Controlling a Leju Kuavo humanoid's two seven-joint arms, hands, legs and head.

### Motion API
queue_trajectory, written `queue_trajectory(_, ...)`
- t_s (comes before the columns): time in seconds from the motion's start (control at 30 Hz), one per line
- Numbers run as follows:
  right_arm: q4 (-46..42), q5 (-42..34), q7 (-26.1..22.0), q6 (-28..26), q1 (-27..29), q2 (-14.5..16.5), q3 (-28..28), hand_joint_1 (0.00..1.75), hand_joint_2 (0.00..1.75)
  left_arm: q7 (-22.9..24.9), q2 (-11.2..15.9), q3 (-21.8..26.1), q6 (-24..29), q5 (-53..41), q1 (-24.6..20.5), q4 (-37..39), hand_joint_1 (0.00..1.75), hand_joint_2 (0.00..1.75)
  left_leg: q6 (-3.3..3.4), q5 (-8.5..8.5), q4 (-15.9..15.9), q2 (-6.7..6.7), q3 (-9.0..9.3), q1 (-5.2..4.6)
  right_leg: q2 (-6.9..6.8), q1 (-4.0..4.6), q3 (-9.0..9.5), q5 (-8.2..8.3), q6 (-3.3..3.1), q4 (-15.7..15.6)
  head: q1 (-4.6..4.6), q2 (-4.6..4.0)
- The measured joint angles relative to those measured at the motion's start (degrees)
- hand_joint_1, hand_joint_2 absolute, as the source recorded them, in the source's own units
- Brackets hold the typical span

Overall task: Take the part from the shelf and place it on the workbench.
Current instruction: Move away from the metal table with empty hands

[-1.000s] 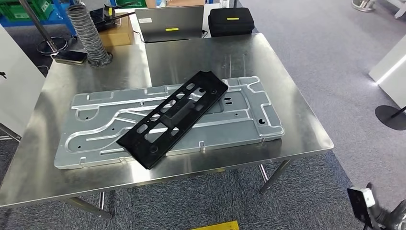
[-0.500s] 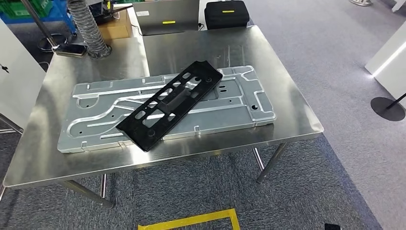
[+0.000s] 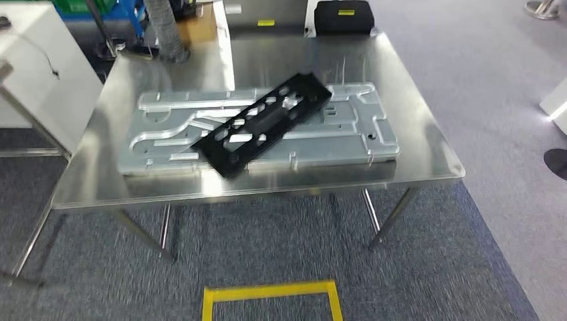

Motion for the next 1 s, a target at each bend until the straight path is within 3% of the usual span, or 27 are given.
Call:
queue_trajectory(0.03,0.26,0.31,0.99,0.4,-0.01,0.04,0.01,0.0,0.0,-0.05,0.0,-0.04,-0.05,-0.24,0.11,0.0,0.0,0.0,0.46,0.68,-0.03,-0.15,-0.6,0.09,0.8,-0.14,-0.35,-1.04,0.4,0.66,0.0,0.0)
queue_trajectory(0.07,0.52,0.71,1.96,0.89,0.08,0.08,0.04,0.0,0.0,-0.09,0.01,-0.1,-0.1,-0.44,0.11,0.0,0.0,0.0,0.9,1.46,-0.15,-0.29,-1.37,0.2,1.98,-0.32,-0.88,-3.19,0.83,2.25,0.01,0.0)
queue_trajectory(0.13,1.03,1.54,3.46,1.92,0.35,0.16,0.23,0.0,0.0,-0.13,0.03,-0.3,-0.21,-0.72,-0.05,0.0,0.0,0.0,1.38,2.95,-0.13,-0.75,-3.24,0.24,4.29,-0.65,-2.34,-9.44,1.46,8.4,0.01,-0.01)
queue_trajectory(0.17,1.27,1.82,3.94,2.37,0.41,0.2,0.38,0.0,0.0,-0.14,0.04,-0.41,-0.26,-0.76,-0.11,0.0,0.0,0.0,1.43,3.69,-0.06,-0.98,-4.22,0.21,4.73,-0.76,-2.91,-11.64,1.62,11.96,0.01,-0.01)
queue_trajectory(0.2,1.5,2.0,4.24,2.68,0.42,0.26,0.54,0.0,0.0,-0.14,0.05,-0.51,-0.3,-0.78,-0.11,0.0,0.0,0.0,1.37,4.42,0.07,-1.2,-5.23,0.18,4.9,-0.82,-2.98,-12.42,1.7,14.63,0.01,-0.01)
queue_trajectory(0.23,1.7,2.1,4.39,2.85,0.4,0.33,0.69,0.0,0.0,-0.13,0.05,-0.61,-0.32,-0.81,-0.1,0.0,0.0,0.0,1.28,5.1,0.26,-1.36,-6.26,0.17,4.95,-0.87,-2.25,-11.77,1.72,15.69,0.0,-0.01)
queue_trajectory(0.27,1.86,2.15,4.48,2.94,0.38,0.39,0.84,0.0,0.0,-0.13,0.05,-0.7,-0.34,-0.83,-0.09,0.0,0.0,0.0,1.16,5.71,0.48,-1.49,-7.24,0.17,4.97,-0.92,-0.56,-10.16,1.66,14.68,0.0,0.0)
queue_trajectory(0.33,2.04,2.18,4.59,3.02,0.3,0.44,1.09,0.0,0.0,-0.14,0.05,-0.88,-0.36,-0.87,-0.11,0.0,0.0,0.0,0.8,6.78,0.93,-1.74,-8.87,0.15,5.08,-0.94,5.42,-7.65,1.28,7.37,0.0,-0.01)
queue_trajectory(0.4,2.15,2.66,5.18,3.44,0.13,0.46,1.34,0.0,0.0,-0.15,0.05,-1.02,-0.36,-0.88,-0.14,0.0,0.0,0.0,0.22,7.76,1.16,-1.87,-9.65,0.05,5.23,-0.7,10.98,-8.37,0.71,-1.01,-0.01,0.0)
queue_trajectory(0.43,2.23,3.35,5.99,4.03,0.07,0.52,1.6,0.0,0.0,-0.15,0.06,-1.07,-0.36,-0.89,-0.17,0.0,0.0,0.0,-0.13,8.29,1.12,-1.87,-9.78,0.06,5.27,-0.5,12.27,-8.97,0.41,-3.27,-0.01,0.0)
queue_trajectory(0.5,2.52,5.35,8.33,5.7,0.12,0.78,2.44,0.0,0.0,-0.15,0.12,-1.12,-0.36,-0.89,-0.12,0.0,0.0,0.0,-0.86,9.11,0.94,-1.9,-9.98,0.17,5.12,-0.35,12.0,-8.45,-0.25,-4.13,0.01,0.0)
queue_trajectory(0.53,2.68,6.4,9.61,6.63,0.14,0.97,2.98,0.0,0.0,-0.14,0.17,-1.13,-0.36,-0.86,-0.06,0.0,0.0,0.0,-1.16,8.5,1.36,-2.02,-10.35,0.26,4.99,-0.39,11.46,-7.84,-0.72,-4.16,0.01,0.0)
queue_trajectory(0.57,2.82,7.29,10.78,7.47,0.15,1.17,3.53,0.0,0.0,-0.13,0.19,-1.13,-0.36,-0.83,0.04,0.01,0.0,0.0,-1.42,6.72,2.67,-2.19,-10.97,0.32,4.84,-0.48,10.79,-7.17,-1.17,-4.21,0.01,0.0)
queue_trajectory(0.6,2.95,8.05,11.9,8.26,0.12,1.44,4.06,0.0,0.0,-0.11,0.19,-1.14,-0.36,-0.81,0.1,0.01,0.0,0.0,-1.63,3.9,5.16,-2.35,-11.84,0.42,4.71,-0.53,9.99,-6.47,-1.53,-4.23,0.01,0.0)
queue_trajectory(0.67,3.16,9.0,13.77,9.29,0.12,1.9,5.02,0.0,0.0,-0.1,0.14,-1.14,-0.39,-0.83,0.16,0.01,0.0,0.0,-1.96,-1.88,12.77,-2.51,-13.69,0.51,4.62,-0.32,8.18,-5.14,-1.87,-4.03,-0.01,-0.01)
queue_trajectory(0.7,3.24,9.23,14.44,9.51,0.13,2.12,5.39,0.0,0.0,-0.1,0.13,-1.14,-0.4,-0.87,0.16,0.0,0.0,0.0,-2.08,-3.01,16.19,-2.52,-14.09,0.52,4.6,-0.22,7.17,-4.5,-1.88,-3.81,-0.01,-0.01)
queue_trajectory(0.73,3.3,9.36,14.94,9.64,0.14,2.31,5.68,0.0,0.0,-0.1,0.14,-1.14,-0.4,-0.93,0.15,0.0,0.0,0.0,-2.12,-2.67,18.15,-2.52,-13.79,0.52,4.58,-0.15,6.12,-3.93,-1.84,-3.49,-0.01,-0.01)
queue_trajectory(0.77,3.36,9.41,15.45,9.74,0.16,2.49,5.91,0.0,0.0,-0.1,0.14,-1.15,-0.42,-1.02,0.14,0.0,0.0,0.0,-2.08,-1.2,18.1,-2.52,-12.57,0.52,4.57,-0.11,5.08,-3.47,-1.76,-3.08,-0.01,-0.01)
queue_trajectory(0.83,3.47,9.34,16.99,10.09,0.15,2.89,6.17,0.0,0.0,-0.1,0.14,-1.25,-0.52,-1.24,0.06,0.0,0.0,0.0,-1.74,1.49,12.42,-2.52,-7.34,0.51,4.58,-0.07,3.18,-2.72,-1.48,-2.06,-0.01,-0.01)
queue_trajectory(0.9,3.53,9.06,18.98,10.54,0.15,3.4,6.24,0.0,0.0,-0.11,0.14,-1.4,-0.72,-1.55,-0.16,0.0,0.0,0.0,-1.2,0.63,3.94,-2.55,-1.49,0.32,4.52,0.09,1.94,-2.11,-1.01,-1.07,-0.01,-0.02)
queue_trajectory(0.93,3.56,8.88,19.77,10.83,0.16,3.64,6.25,0.0,0.0,-0.1,0.14,-1.45,-0.81,-1.68,-0.25,0.0,0.0,0.0,-0.86,-0.26,1.27,-2.56,0.04,0.18,4.47,0.13,1.63,-1.73,-0.72,-0.82,-0.01,-0.02)
queue_trajectory(1.0,3.61,8.64,21.07,11.69,0.27,4.03,6.25,0.0,0.0,-0.04,0.13,-1.49,-0.93,-1.79,-0.22,0.01,0.0,0.0,-0.04,-0.43,-0.28,-2.51,0.23,0.1,4.43,0.14,1.32,-0.9,-0.07,-0.76,-0.01,-0.01)
